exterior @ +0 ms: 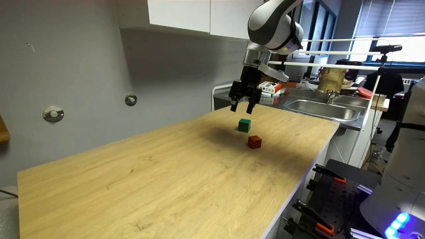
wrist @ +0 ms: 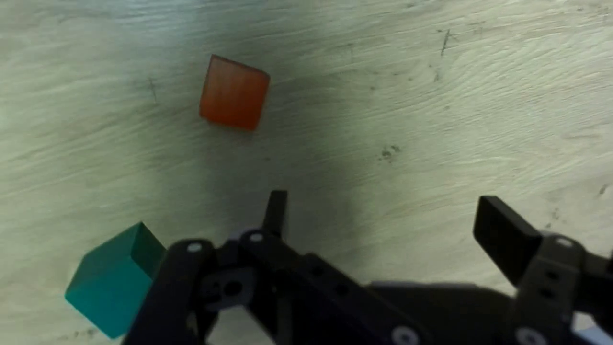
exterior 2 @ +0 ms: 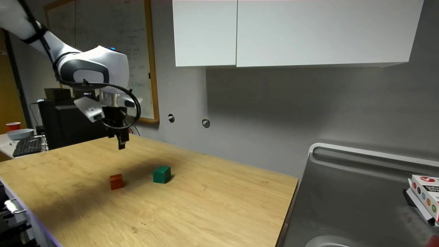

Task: Place the orange block on the green one

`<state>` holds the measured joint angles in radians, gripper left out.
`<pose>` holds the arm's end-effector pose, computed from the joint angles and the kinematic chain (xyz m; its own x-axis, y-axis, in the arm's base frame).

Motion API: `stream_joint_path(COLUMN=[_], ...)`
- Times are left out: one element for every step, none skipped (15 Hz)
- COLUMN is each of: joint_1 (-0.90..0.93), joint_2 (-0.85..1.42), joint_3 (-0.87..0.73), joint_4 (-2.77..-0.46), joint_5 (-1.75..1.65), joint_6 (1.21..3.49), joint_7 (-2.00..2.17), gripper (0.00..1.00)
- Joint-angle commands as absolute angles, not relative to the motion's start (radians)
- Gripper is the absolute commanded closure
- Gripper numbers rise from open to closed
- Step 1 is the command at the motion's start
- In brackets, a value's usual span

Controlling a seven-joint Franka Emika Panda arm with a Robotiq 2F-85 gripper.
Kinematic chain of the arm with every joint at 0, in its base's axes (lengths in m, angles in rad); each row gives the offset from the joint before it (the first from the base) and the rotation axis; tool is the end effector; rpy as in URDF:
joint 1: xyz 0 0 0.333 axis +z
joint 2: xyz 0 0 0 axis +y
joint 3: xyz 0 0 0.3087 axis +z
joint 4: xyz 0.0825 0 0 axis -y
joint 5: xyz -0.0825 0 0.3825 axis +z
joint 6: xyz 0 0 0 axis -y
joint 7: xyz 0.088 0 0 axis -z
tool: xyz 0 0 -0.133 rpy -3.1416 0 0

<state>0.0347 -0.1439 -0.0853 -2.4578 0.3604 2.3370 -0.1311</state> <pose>0.4675 -0.0108 0.3229 0.9853 -0.1696 0.0223 -0.1573 -0.9498 -0.2704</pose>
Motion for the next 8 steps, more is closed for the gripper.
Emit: stream_joint_path(joint_1=[-0.004, -0.015, -0.027, -0.037, -0.046, -0.053, -0.058, -0.061], joint_2=[-0.058, -0.037, -0.013, 0.005, 0.023, 0.041, 0.054, 0.066], joint_3=[-0.101, -0.102, -0.100, -0.099, -0.098, -0.097, -0.095, -0.094], joint_4=[-2.441, -2.443, -2.446, -2.448, -2.451, -2.453, -2.456, -2.456], joint_5=[0.460, 0.476, 0.481, 0.484, 0.485, 0.481, 0.474, 0.468], joint_6=[2.329, 2.331, 2.339, 2.337, 2.334, 2.332, 2.331, 2.324], joint_7=[-0.096, -0.085, -0.065, -0.045, -0.024, 0.002, 0.029, 0.061], gripper=[0.00, 0.00, 0.00, 0.00, 0.00, 0.00, 0.00, 0.00])
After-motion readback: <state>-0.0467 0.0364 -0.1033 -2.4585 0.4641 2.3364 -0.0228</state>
